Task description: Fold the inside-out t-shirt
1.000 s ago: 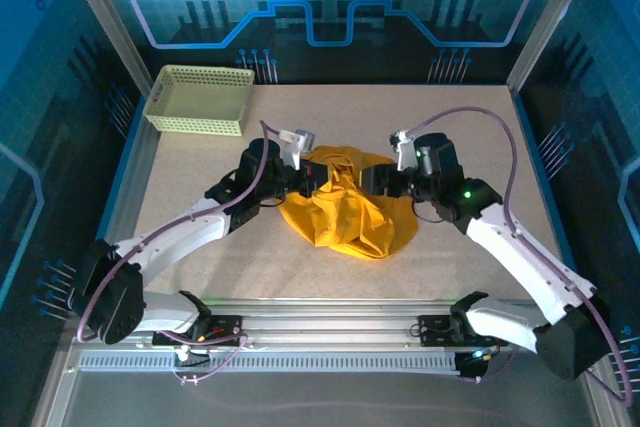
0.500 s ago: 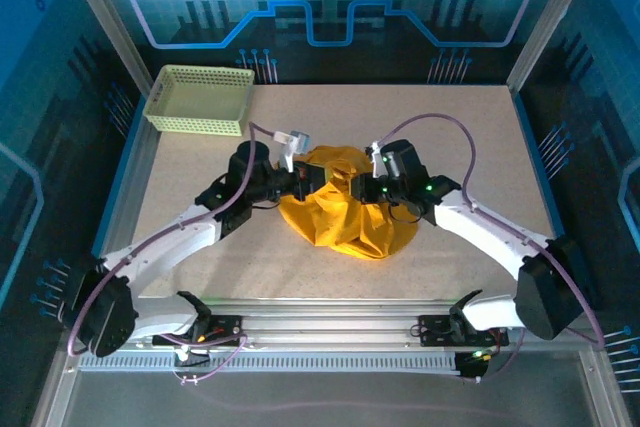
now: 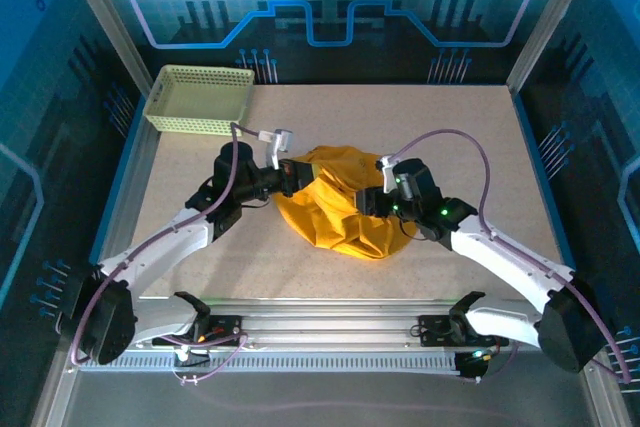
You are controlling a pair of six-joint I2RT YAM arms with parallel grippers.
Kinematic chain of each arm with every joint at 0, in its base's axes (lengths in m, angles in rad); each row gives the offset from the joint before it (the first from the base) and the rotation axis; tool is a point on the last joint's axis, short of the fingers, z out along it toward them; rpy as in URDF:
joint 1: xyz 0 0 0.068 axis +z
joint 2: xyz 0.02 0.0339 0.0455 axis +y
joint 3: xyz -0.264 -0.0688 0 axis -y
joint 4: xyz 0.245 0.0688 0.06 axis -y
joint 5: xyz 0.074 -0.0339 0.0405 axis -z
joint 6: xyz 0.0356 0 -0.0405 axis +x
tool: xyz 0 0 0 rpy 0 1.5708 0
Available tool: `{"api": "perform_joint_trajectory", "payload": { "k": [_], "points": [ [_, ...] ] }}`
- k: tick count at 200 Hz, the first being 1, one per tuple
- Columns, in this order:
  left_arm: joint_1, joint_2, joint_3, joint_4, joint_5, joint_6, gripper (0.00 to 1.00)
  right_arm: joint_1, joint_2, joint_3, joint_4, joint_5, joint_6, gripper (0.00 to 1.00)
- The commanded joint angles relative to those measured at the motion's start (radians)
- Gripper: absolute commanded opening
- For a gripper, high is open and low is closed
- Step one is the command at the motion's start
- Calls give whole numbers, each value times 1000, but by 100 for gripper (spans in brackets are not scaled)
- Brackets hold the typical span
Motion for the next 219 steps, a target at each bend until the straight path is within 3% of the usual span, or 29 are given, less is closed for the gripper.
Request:
{"api": "perform_joint_trajectory", "payload": {
  "k": [1, 43, 103, 171, 219],
  "points": [
    [8, 2, 7, 47, 44, -14, 0, 29, -28, 69, -19, 30, -48, 45],
    [9, 1, 2, 39, 46, -8, 0, 53, -1, 88, 97, -179, 28, 28],
    [9, 5, 12, 27, 49, 1, 0, 56, 86, 96, 209, -294, 109, 21],
    [9, 5, 11, 26, 50, 8, 0, 98, 75, 44, 242, -245, 164, 22],
    [8, -3, 12, 15, 56, 11, 0, 62, 93, 55, 230, -167, 139, 34]
  ]
}}
